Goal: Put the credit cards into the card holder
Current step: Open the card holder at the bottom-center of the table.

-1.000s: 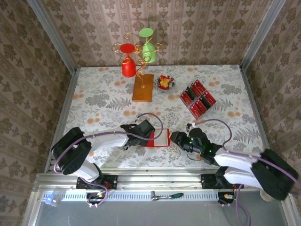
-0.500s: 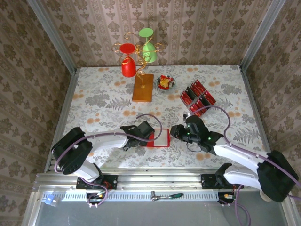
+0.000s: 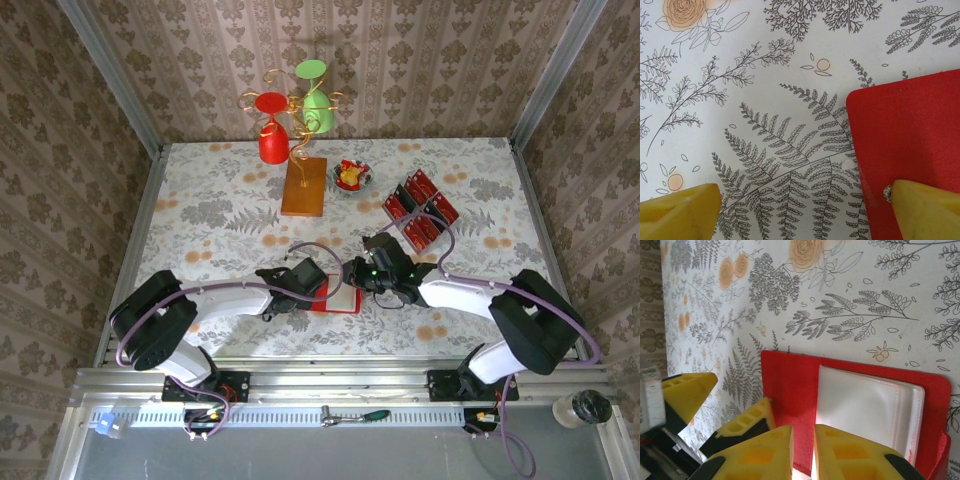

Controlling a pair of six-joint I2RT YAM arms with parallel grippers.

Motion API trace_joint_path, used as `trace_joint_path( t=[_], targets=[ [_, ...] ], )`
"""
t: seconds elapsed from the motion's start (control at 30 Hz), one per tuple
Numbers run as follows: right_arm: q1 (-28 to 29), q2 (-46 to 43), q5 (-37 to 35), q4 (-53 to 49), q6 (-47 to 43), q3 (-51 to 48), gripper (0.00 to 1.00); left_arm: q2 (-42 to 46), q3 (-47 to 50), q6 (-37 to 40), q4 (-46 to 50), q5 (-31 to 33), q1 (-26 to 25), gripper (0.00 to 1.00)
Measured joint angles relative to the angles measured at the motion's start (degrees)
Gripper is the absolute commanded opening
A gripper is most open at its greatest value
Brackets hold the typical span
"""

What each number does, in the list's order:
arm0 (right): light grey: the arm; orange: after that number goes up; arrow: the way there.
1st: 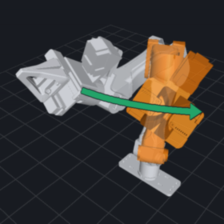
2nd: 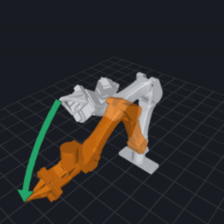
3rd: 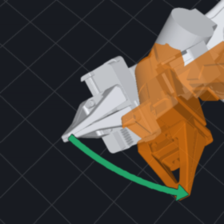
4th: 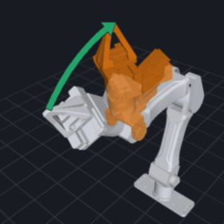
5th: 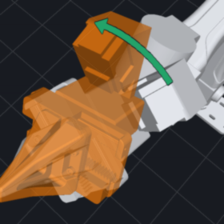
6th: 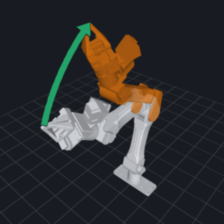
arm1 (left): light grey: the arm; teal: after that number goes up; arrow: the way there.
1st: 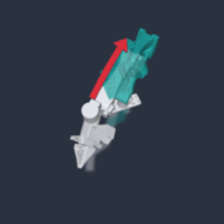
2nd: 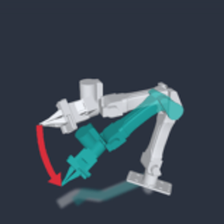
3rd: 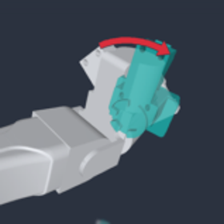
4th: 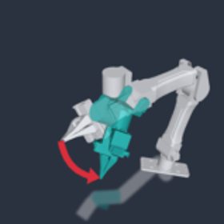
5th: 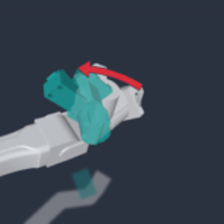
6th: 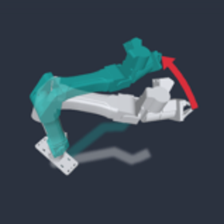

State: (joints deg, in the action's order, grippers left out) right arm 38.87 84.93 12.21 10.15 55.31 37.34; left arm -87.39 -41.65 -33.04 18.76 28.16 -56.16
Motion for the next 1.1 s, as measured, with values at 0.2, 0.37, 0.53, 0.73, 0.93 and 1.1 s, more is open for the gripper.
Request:
trace_joint_path(
  t=[0.2,0.37,0.53,0.73,0.93,1.1],
  targets=[
    [-2.2,0.5,0.0,1.5,0.8,-1.9,0.16,0.0,0.0,-0.4,0.0,0.0,0.0,0.89],
    [-3.8,-1.0,-0.2,1.6,1.5,-6.0,0.15,0.0,0.5,-1.3,-0.4,0.2,-0.3,0.89],
    [-3.7,-1.5,-0.2,2.7,1.9,-9.0,0.14,0.0,1.0,-3.3,-0.4,0.8,-1.7,0.89],
    [-3.8,-1.5,-0.2,3.4,1.8,-10.7,0.14,0.0,1.8,-6.3,-0.5,1.8,-3.7,0.89],
    [-4.4,-1.5,-0.1,3.4,1.2,-10.7,0.14,0.2,2.6,-8.4,-1.0,2.6,-4.2,0.89],
    [-4.9,-1.5,-0.2,3.7,0.5,-11.3,0.14,0.2,2.6,-8.3,-1.1,2.7,-4.0,0.89]
  ],
)
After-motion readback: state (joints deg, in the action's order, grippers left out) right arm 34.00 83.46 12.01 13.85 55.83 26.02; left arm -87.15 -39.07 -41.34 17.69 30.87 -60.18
